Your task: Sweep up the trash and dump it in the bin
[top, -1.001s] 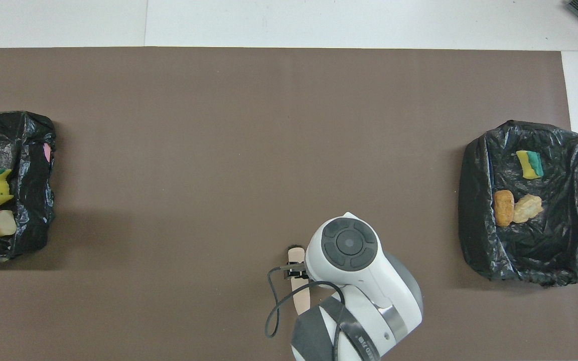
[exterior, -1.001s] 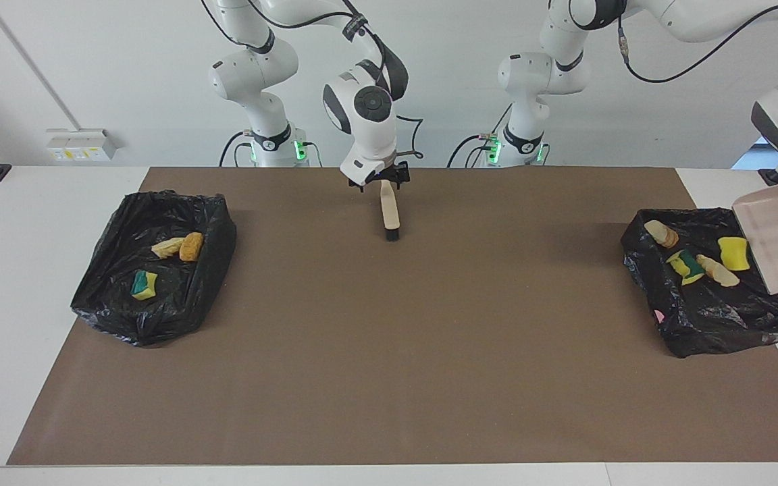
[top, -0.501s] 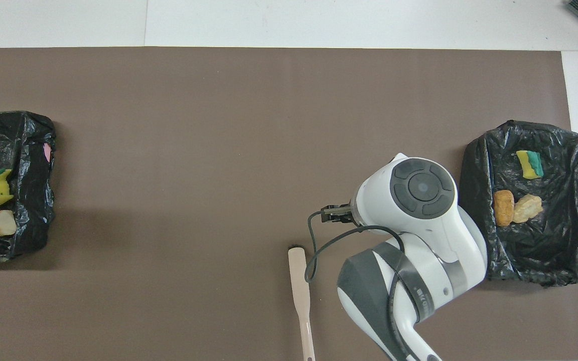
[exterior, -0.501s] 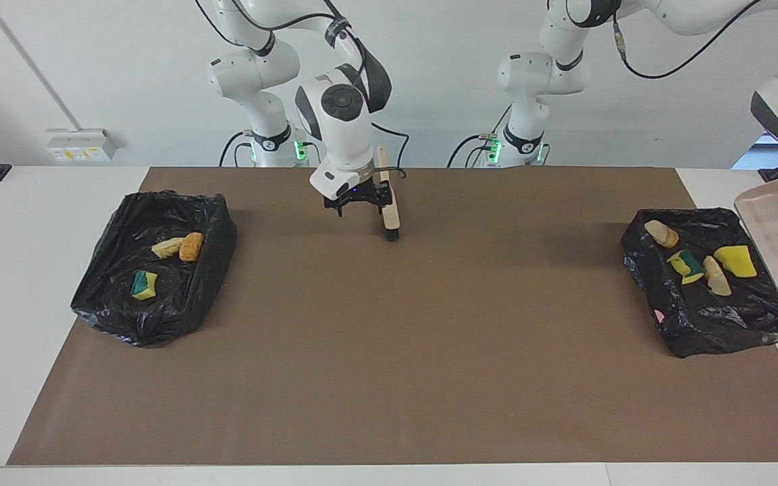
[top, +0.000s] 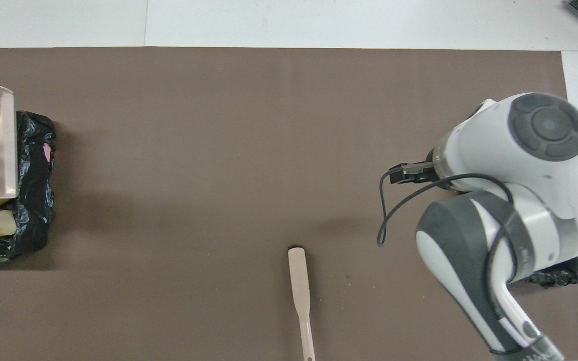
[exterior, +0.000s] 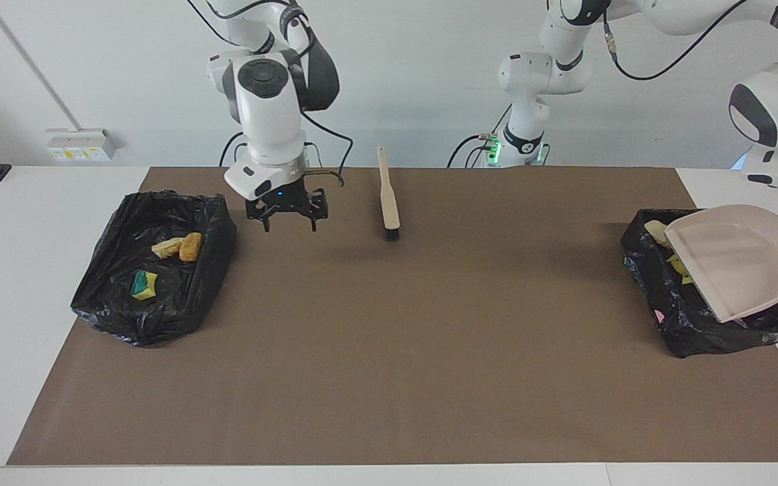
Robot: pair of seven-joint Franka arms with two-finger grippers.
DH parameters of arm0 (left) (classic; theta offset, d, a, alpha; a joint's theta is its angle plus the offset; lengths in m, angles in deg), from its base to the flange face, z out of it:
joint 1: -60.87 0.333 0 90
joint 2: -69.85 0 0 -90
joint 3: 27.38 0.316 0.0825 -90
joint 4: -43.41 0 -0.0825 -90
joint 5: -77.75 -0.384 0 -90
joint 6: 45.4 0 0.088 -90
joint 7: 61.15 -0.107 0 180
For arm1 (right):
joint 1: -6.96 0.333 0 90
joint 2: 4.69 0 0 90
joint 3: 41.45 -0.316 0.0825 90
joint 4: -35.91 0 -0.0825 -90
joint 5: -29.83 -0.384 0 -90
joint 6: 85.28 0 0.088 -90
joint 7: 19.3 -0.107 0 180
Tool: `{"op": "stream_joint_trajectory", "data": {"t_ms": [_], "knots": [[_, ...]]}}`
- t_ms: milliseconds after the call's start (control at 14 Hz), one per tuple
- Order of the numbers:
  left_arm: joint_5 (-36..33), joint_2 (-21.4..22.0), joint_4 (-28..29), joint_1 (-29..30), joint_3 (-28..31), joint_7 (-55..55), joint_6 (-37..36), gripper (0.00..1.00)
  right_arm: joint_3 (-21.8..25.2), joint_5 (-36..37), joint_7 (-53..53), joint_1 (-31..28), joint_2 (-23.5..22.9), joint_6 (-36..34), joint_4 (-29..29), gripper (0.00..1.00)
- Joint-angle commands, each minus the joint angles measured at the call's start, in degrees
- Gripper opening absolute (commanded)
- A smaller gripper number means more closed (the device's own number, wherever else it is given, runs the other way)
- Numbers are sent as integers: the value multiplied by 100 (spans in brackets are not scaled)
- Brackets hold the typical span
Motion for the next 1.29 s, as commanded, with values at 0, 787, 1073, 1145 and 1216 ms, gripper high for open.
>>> {"op": "stream_joint_trajectory", "data": {"t_ms": [0, 787, 1073, 1145, 1216], "knots": [[431, 10, -4, -30, -290, 696, -322, 0, -52, 68, 471, -379, 10, -603, -566, 100], [1496, -859, -74, -48, -2732, 6863, -974, 0, 853, 24, 1104, -538, 370, -2063, -1630, 100], [1663, -1264, -433, -48, -3426, 8552, -895, 0, 924, -27, 1193, -617, 694, -2196, -1474, 100], [1672, -1282, -452, -57, -3585, 8939, -877, 0, 933, -72, 1149, -661, 791, -2188, -1299, 100], [1698, -1317, -452, -65, -3726, 9326, -833, 0, 933, -90, 1149, -661, 818, -2205, -1175, 100]]}}
